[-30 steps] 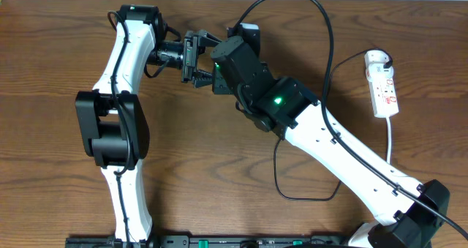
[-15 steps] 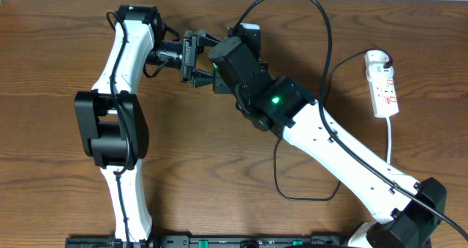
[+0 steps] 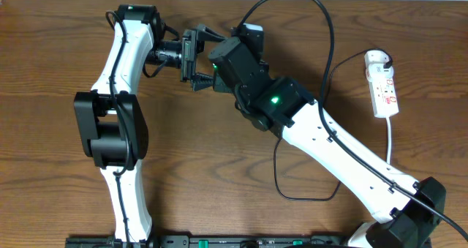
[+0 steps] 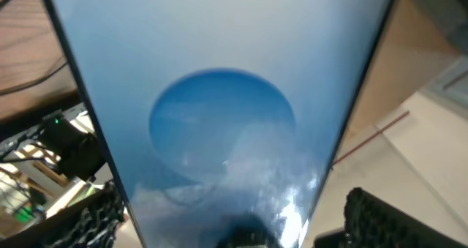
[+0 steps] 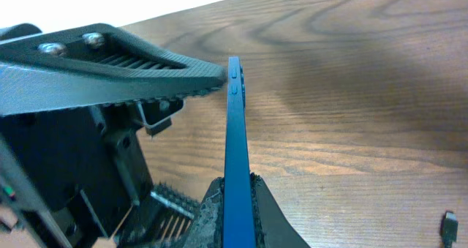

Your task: Plug charger to phone and switch on socket

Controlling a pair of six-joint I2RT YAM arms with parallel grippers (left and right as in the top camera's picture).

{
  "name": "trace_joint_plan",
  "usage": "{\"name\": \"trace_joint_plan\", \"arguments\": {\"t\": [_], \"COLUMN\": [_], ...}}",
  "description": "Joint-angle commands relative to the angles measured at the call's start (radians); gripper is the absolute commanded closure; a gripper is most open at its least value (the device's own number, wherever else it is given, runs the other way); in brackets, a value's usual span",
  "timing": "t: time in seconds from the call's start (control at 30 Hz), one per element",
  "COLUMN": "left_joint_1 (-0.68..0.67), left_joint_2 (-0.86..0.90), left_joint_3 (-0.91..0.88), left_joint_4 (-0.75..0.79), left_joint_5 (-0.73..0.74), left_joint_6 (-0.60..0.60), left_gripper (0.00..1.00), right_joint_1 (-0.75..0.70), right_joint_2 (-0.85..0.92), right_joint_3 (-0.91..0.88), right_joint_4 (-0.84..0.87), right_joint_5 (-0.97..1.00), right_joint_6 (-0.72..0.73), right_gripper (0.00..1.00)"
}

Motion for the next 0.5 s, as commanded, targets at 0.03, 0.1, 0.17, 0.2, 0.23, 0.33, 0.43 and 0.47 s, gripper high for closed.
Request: {"name": "trace_joint_plan", "arguments": {"t": [0.03,0.1,0.17,0.2,0.23,0.33,0.43,0.47], "left_joint_1": [0.000,0.000,0.000,0.000,0.000,-0.002,-0.003,-0.003], "left_joint_2": [-0.045,-0.045,-0.045,-0.045,-0.045,-0.045,-0.045,-0.045], "left_joint_3": [0.022,0.022,0.022,0.022,0.022,0.022,0.022,0.022], "left_joint_4": [-0.002,-0.002,-0.002,-0.002,-0.002,-0.002,0.011,0.025], "left_joint_5": [0.030,0.030,0.030,0.031,0.031,0.031,0.030,0.030], "left_joint_6": [0.012,0.004,-0.002,-0.017,-0.035,-0.092,-0.097,-0.098], "left_gripper": [0.03,0.03,0.03,0.03,0.03,0.04,0.05,0.07], "right_joint_1": [-0.050,-0.071,-0.092,-0.102,-0.111,-0.130,-0.133,-0.132], "right_joint_2": [-0.026,-0.034,-0.044,-0.049,-0.054,-0.063,-0.067,-0.067], "right_joint_3": [0.011,0.011,0.011,0.011,0.011,0.011,0.011,0.011], "right_joint_4": [0.010,0.006,-0.008,-0.022,-0.037,-0.060,-0.047,-0.030], "right_joint_5": [0.072,0.072,0.072,0.071,0.063,0.005,-0.037,-0.051], "right_joint_6": [0.165,0.237,0.332,0.405,0.494,0.716,0.796,0.816], "right_gripper": [0.98,0.99,0.98,0.99,0.98,0.98,0.98,0.99]}}
